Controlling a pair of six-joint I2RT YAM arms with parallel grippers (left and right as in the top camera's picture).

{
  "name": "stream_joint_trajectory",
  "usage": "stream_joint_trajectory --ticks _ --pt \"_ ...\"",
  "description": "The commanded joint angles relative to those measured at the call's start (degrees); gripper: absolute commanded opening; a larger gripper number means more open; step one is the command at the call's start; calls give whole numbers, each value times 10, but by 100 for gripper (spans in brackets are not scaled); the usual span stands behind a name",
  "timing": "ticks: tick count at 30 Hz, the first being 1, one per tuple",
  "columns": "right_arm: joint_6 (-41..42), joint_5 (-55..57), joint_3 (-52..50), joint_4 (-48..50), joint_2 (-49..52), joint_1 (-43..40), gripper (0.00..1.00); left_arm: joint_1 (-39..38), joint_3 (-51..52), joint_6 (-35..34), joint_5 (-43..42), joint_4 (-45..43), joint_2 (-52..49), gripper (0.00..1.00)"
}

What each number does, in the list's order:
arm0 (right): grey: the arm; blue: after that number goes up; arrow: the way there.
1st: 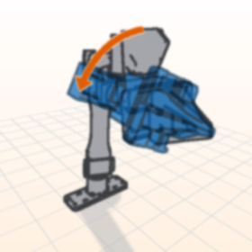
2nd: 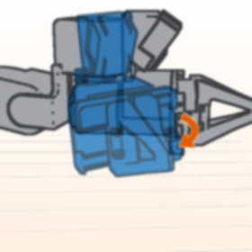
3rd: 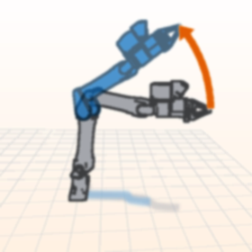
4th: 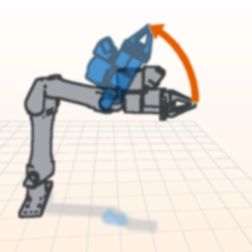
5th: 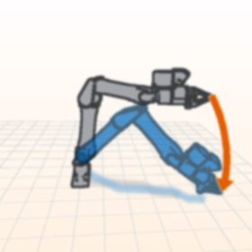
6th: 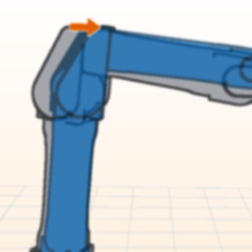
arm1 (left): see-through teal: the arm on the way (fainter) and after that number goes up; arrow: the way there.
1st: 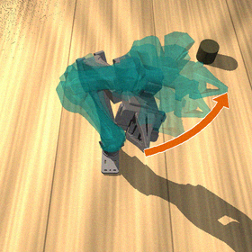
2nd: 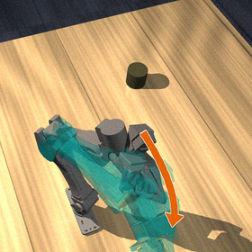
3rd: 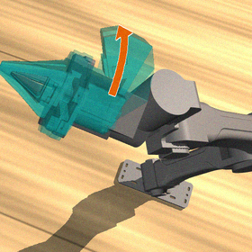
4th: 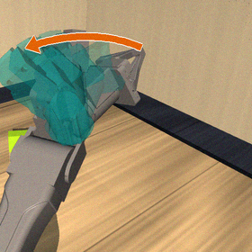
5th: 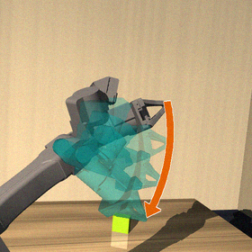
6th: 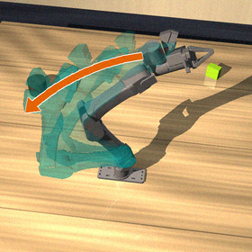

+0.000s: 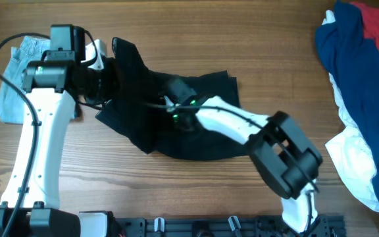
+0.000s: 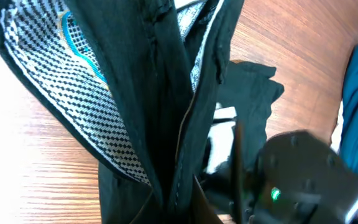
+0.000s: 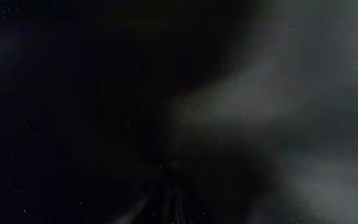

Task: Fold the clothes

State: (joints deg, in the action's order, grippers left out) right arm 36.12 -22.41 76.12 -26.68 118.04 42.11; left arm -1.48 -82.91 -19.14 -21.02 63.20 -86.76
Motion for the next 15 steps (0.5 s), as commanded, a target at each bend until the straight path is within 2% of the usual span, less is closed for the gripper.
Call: stream_joint_trajectory --ticks 1,5,9,15 --pt "-54 122 0 -71 -101 -66 4 -44 -17 7 11 -13 15 4" --pt "-64 190 0 -171 -165 -122 4 -89 -17 -11 26 -27 7 4" --pt "-64 212 -1 -261 -177 -170 4 -130 -17 -44 36 -38 -13 4" --pt "-64 211 -1 -296 -168 -191 4 -186 -17 -71 44 -58 -45 4"
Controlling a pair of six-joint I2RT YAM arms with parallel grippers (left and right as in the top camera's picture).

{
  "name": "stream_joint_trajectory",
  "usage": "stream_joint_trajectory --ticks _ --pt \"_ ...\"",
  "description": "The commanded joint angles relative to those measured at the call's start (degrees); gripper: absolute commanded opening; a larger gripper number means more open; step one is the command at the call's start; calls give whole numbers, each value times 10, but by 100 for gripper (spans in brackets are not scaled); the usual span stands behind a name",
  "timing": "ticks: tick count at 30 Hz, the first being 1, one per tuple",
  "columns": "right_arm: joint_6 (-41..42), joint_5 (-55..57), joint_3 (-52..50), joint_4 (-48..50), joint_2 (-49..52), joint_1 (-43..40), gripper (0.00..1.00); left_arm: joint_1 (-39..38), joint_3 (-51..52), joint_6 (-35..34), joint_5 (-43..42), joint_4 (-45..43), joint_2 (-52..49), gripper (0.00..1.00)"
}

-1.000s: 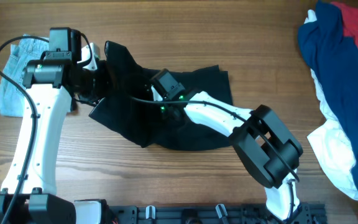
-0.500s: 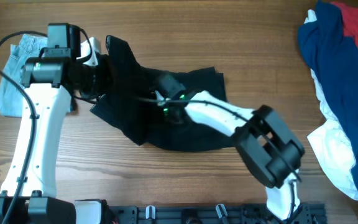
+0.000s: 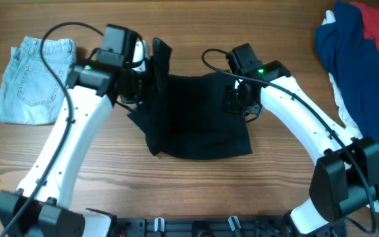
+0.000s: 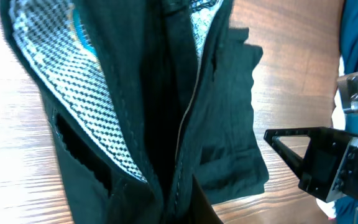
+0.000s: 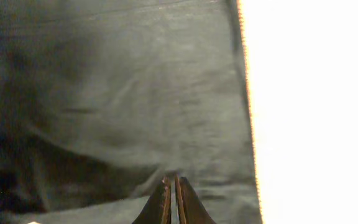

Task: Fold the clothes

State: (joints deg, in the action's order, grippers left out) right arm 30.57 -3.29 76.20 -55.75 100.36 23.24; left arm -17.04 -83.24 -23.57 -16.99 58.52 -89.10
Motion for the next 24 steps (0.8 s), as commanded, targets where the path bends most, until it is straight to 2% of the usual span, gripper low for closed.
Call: stream_joint_trajectory --ticks 1,10,18,24 --pt "-9 20 -2 -8 9 -2 4 -39 -14 -29 3 -15 -26 4" --pt "-2 86 -10 -47 16 -3 4 -103 -14 -64 8 -52 -73 4" --pt "1 89 -10 -63 34 -3 4 -113 -14 -92 10 -68 -89 4" --pt "9 88 -27 -47 85 -3 5 -116 -14 -121 10 -86 -92 4"
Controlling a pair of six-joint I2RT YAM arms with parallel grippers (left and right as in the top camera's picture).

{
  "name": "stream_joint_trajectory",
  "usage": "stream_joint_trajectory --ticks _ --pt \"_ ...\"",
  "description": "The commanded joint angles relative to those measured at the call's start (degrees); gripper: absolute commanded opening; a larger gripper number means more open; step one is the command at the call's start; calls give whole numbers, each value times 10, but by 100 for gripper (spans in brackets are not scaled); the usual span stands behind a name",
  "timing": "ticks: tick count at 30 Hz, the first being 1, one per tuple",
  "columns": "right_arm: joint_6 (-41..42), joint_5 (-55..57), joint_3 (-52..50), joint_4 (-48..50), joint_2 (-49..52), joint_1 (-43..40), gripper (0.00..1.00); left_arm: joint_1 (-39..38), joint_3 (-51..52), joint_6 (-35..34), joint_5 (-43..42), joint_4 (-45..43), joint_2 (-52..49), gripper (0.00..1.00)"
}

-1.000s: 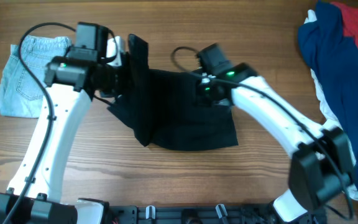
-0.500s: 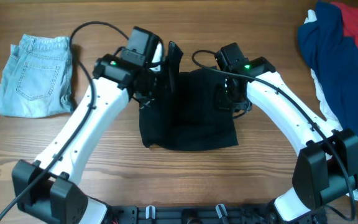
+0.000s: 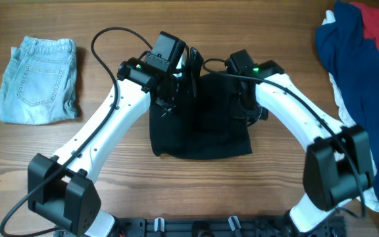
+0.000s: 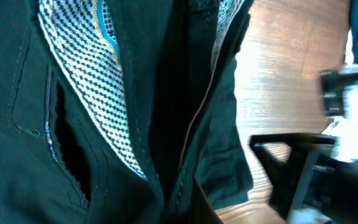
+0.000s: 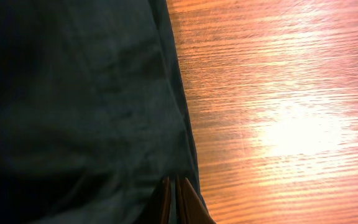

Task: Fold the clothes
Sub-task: 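Press the folded bundle down with both grippers at the table center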

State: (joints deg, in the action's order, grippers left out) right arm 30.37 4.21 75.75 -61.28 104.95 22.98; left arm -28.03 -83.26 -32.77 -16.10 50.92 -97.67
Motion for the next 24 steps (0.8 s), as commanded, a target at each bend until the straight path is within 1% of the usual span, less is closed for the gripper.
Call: stream_joint_trajectory --ticks 1,6,11,14,19,24 --pt "11 13 -25 12 49 -1 4 -9 -14 -29 1 -13 -6 4" --pt "11 3 -30 30 89 -4 4 -26 -14 -33 1 -21 -26 4" --pt "7 -29 -30 48 115 -16 4 -44 -13 -42 1 -25 -45 4" --pt "7 -84 -30 63 124 -24 4 -58 -13 -46 1 -34 -49 4" --pt "10 -141 -30 76 131 -25 4 -64 -13 -81 0 -49 -49 4" --pt "4 -160 -30 77 132 -23 4 -78 -13 -130 -3 -66 -49 4"
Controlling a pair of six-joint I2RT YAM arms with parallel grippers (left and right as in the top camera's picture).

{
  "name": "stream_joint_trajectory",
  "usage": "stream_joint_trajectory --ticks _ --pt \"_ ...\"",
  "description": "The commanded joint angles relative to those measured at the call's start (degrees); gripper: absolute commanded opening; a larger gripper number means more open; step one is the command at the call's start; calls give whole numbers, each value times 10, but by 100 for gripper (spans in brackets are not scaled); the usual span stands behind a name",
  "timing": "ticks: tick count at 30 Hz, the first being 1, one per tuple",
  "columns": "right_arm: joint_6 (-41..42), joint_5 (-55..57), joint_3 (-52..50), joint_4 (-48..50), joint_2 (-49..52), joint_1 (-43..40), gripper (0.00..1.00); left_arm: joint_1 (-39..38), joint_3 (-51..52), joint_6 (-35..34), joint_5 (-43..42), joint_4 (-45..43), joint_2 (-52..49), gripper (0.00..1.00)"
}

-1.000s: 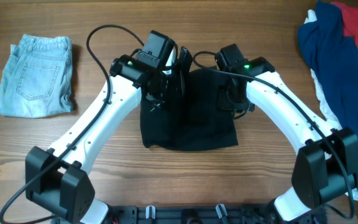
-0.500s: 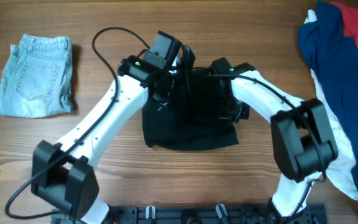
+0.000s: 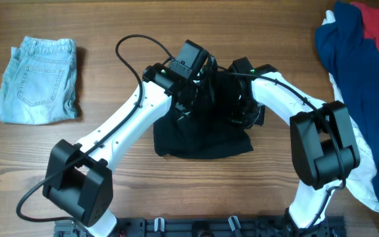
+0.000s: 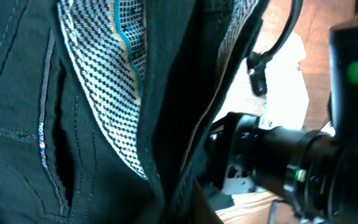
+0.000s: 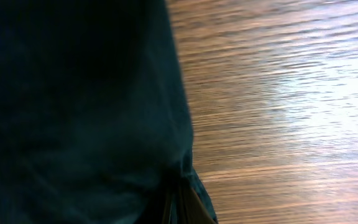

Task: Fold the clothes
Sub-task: 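Press the folded bundle down with both grippers at the table center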

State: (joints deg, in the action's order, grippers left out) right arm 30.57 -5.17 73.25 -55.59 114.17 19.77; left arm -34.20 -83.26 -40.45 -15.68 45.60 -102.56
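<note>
A black garment [image 3: 202, 135] lies bunched mid-table. My left gripper [image 3: 204, 84] is shut on its waistband above the cloth's upper right part; the left wrist view shows the black cloth with its checked lining [image 4: 107, 87] hanging from the left gripper [image 4: 182, 208]. My right gripper [image 3: 241, 110] is shut on the garment's right edge, close beside the left one. In the right wrist view the dark cloth [image 5: 73, 93] fills the left half, pinched in the right gripper [image 5: 178, 208], with bare wood [image 5: 278, 93] to the right. The right arm's wrist [image 4: 303, 168] shows in the left wrist view.
Folded light blue denim [image 3: 38, 79] lies at the far left. A pile of blue, red and white clothes [image 3: 354, 79] fills the right edge. The left arm's cable [image 3: 133, 43] loops above the garment.
My left gripper has moved further right with the waistband and now hangs next to the right gripper. The right gripper has stayed at the garment's right edge.
The garment first lay spread toward the left, its waistband held by my left gripper near the denim, my right gripper at its middle. Then the right gripper held its right edge. The left gripper stood further right each time, the cloth doubling over.
</note>
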Motion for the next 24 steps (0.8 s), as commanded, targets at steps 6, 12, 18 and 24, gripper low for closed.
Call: stream_joint_trajectory --ticks 6,12,18,24 --pt "-2 -70 -5 20 39 9 4 -52 -13 -83 2 -45 0 4" --pt "-4 -65 -5 18 39 9 4 -65 -13 -84 5 -45 0 12" --pt "-4 -65 -5 18 39 9 4 -65 -13 -65 -29 -45 0 39" --pt "12 -19 3 -8 21 3 4 -21 -15 1 -19 -45 36 39"
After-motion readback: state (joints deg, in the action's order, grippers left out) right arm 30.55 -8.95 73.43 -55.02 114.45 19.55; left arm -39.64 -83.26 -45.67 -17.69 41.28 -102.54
